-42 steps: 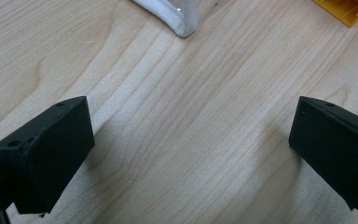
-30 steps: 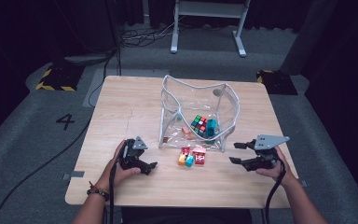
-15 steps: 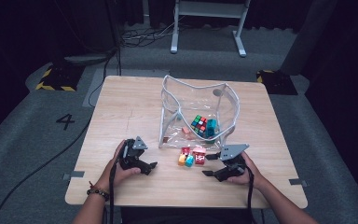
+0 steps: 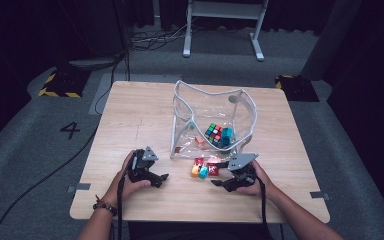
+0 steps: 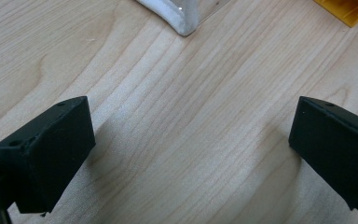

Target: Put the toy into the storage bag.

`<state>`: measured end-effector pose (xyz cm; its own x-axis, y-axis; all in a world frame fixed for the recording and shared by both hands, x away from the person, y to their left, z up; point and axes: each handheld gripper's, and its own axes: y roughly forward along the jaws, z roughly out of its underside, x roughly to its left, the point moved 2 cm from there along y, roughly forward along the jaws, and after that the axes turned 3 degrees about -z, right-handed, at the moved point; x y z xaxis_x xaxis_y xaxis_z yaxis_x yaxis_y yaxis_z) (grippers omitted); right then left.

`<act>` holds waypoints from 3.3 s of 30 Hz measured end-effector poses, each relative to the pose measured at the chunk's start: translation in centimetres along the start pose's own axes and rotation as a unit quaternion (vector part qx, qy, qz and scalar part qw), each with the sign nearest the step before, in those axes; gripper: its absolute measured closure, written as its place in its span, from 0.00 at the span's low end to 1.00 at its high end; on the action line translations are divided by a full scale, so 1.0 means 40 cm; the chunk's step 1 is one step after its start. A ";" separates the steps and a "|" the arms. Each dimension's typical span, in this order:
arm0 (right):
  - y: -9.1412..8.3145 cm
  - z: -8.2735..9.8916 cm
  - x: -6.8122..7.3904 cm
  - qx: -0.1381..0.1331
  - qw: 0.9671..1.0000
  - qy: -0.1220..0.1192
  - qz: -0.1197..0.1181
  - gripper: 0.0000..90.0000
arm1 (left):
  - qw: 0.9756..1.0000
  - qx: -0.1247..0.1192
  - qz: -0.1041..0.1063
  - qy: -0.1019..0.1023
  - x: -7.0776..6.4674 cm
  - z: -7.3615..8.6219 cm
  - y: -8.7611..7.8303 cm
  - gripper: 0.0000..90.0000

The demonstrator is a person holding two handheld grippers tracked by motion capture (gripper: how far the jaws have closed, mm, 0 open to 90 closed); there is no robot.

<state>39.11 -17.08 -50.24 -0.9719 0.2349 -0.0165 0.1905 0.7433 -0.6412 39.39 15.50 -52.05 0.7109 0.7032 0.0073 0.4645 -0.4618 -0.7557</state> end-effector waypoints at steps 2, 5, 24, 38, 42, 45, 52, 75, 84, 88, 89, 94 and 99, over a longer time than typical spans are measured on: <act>0.002 -0.003 -0.010 -0.002 1.000 -0.023 0.007 0.40 | 1.000 0.000 0.000 0.000 0.000 0.000 0.000 0.00; -0.002 -0.015 -0.010 -0.014 1.000 -0.010 0.003 0.40 | 1.000 0.001 -0.005 0.006 0.002 0.000 -0.002 0.00; 0.032 -0.017 -0.007 0.012 1.000 -0.015 -0.003 0.53 | 1.000 0.002 -0.002 0.001 0.000 0.001 -0.002 0.00; 0.013 0.020 0.024 0.036 0.999 0.000 -0.005 0.66 | 1.000 0.002 -0.002 0.000 0.000 0.001 -0.002 0.00; 0.009 0.024 0.026 0.032 0.999 0.006 -0.002 0.66 | 1.000 0.000 -0.003 0.000 0.000 0.001 -0.002 0.00; -0.019 0.030 0.025 0.018 1.000 -0.004 -0.010 0.66 | 1.000 0.000 -0.003 0.000 0.000 0.001 -0.001 0.00; -0.091 0.041 0.000 0.005 1.000 -0.010 0.004 0.66 | 1.000 0.000 -0.003 0.000 0.000 0.001 -0.001 0.00; -0.308 0.120 -0.205 -0.032 0.975 0.110 0.192 0.66 | 1.000 0.000 -0.003 0.000 0.000 0.001 -0.001 0.00; -0.370 0.078 -0.347 -0.057 0.959 0.151 0.234 0.66 | 1.000 0.000 -0.003 0.000 0.000 0.001 -0.001 0.00; -0.388 0.029 -0.391 -0.051 0.957 0.142 0.247 0.66 | 1.000 0.000 -0.003 0.000 0.000 0.001 -0.001 0.00; -0.402 0.001 -0.404 -0.055 0.955 0.136 0.258 0.66 | 1.000 0.000 -0.003 0.000 0.000 0.001 -0.001 0.00; -0.439 -0.057 -0.420 -0.080 0.955 0.128 0.255 0.66 | 1.000 0.000 -0.003 0.000 0.000 0.001 -0.001 0.00; -0.478 -0.124 -0.429 -0.089 0.956 0.109 0.257 0.66 | 1.000 0.000 -0.003 0.000 0.000 0.001 -0.001 0.00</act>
<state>52.84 -32.20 -33.88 -0.6953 0.7083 -0.1216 0.6746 0.5849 -0.4503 39.35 15.54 -52.04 0.7075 0.7066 0.0121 0.4696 -0.4573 -0.7552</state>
